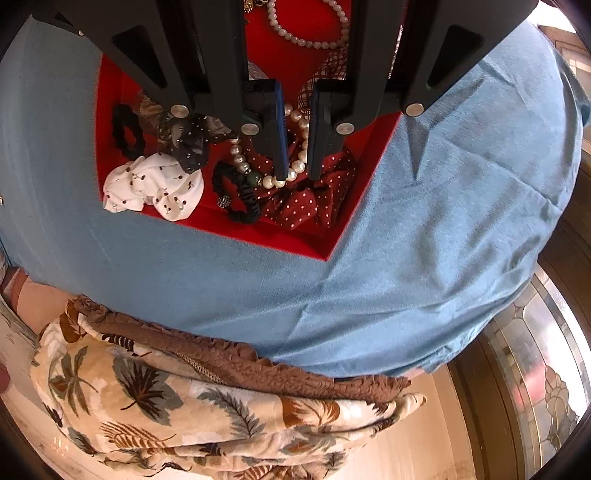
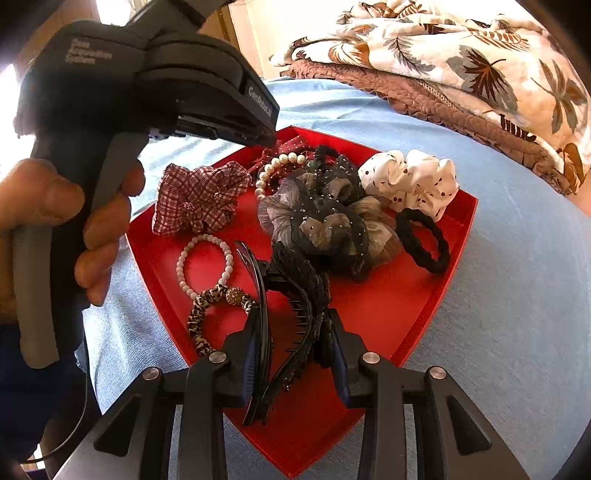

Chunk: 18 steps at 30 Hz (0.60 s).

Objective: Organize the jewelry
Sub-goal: 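Lower the pearl bracelet into the tray and open the left tool while the right tool releases the claw clip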

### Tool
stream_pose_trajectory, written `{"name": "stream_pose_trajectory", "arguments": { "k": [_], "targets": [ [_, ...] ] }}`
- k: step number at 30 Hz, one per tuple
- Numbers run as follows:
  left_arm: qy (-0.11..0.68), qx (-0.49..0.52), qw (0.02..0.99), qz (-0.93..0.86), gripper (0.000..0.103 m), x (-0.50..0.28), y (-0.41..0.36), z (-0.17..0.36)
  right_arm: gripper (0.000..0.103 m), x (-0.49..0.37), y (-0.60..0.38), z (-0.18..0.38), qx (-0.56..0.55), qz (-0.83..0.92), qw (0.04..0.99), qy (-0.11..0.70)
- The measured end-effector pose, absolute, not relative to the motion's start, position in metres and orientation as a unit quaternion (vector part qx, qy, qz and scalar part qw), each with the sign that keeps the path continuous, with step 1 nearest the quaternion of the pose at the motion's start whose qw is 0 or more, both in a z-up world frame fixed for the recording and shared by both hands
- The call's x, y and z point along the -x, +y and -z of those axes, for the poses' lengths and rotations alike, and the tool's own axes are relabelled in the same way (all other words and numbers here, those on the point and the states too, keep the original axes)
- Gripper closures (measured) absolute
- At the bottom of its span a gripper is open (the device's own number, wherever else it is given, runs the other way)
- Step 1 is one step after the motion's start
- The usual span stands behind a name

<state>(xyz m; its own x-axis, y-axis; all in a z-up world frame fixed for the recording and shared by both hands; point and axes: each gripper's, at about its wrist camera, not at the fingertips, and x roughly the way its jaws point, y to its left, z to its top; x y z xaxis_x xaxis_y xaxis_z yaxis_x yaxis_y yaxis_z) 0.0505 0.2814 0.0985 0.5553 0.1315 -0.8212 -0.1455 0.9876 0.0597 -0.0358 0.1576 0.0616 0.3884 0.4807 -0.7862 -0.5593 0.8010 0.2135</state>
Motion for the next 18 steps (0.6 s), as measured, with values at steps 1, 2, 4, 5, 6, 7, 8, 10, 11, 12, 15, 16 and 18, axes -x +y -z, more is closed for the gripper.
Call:
{"name": "stream_pose_trajectory", "arguments": {
  "k": [1,2,4,5,6,7,8,10,11,12,15,16,18],
  "targets": [
    [0.461,0.006,0.884,-0.079,0.093,-0.049,0.281,-0.102,0.066,0.036,0.158,-0.062,0.044,-0.312,0.833,0.455],
    [0.458,0.006,0.885,-0.079,0.093,-0.047,0.28,-0.105,0.065,0.037,0.158,-0.063,0.046,-0.312,0.834,0.453],
    [0.451,0.004,0.889,-0.078,0.09,-0.044,0.278,-0.111,0.065,0.039,0.158,-0.065,0.048,-0.311,0.836,0.45],
    [0.448,0.004,0.891,-0.077,0.086,-0.042,0.277,-0.114,0.064,0.04,0.159,-0.067,0.049,-0.311,0.837,0.447],
    [0.444,0.003,0.893,-0.077,0.084,-0.04,0.276,-0.117,0.061,0.041,0.159,-0.068,0.048,-0.313,0.837,0.446],
    [0.439,0.001,0.895,-0.078,0.08,-0.038,0.275,-0.121,0.056,0.042,0.159,-0.07,0.047,-0.313,0.838,0.444],
    [0.435,0.0,0.897,-0.079,0.078,-0.036,0.274,-0.124,0.055,0.044,0.158,-0.072,0.046,-0.314,0.839,0.441],
    [0.427,-0.002,0.901,-0.078,0.078,-0.031,0.273,-0.132,0.052,0.047,0.158,-0.077,0.048,-0.313,0.843,0.435],
    [0.425,-0.002,0.902,-0.078,0.077,-0.03,0.272,-0.133,0.052,0.049,0.158,-0.079,0.049,-0.313,0.845,0.431],
    [0.422,-0.002,0.903,-0.077,0.076,-0.028,0.272,-0.137,0.052,0.05,0.158,-0.082,0.05,-0.313,0.846,0.429],
    [0.411,-0.003,0.908,-0.078,0.068,-0.02,0.27,-0.147,0.052,0.056,0.158,-0.089,0.053,-0.314,0.848,0.424],
    [0.406,-0.006,0.91,-0.079,0.068,-0.017,0.269,-0.151,0.051,0.058,0.157,-0.091,0.054,-0.314,0.849,0.421],
    [0.401,-0.008,0.912,-0.081,0.067,-0.012,0.269,-0.156,0.051,0.063,0.157,-0.095,0.057,-0.315,0.851,0.417]
  ]
}}
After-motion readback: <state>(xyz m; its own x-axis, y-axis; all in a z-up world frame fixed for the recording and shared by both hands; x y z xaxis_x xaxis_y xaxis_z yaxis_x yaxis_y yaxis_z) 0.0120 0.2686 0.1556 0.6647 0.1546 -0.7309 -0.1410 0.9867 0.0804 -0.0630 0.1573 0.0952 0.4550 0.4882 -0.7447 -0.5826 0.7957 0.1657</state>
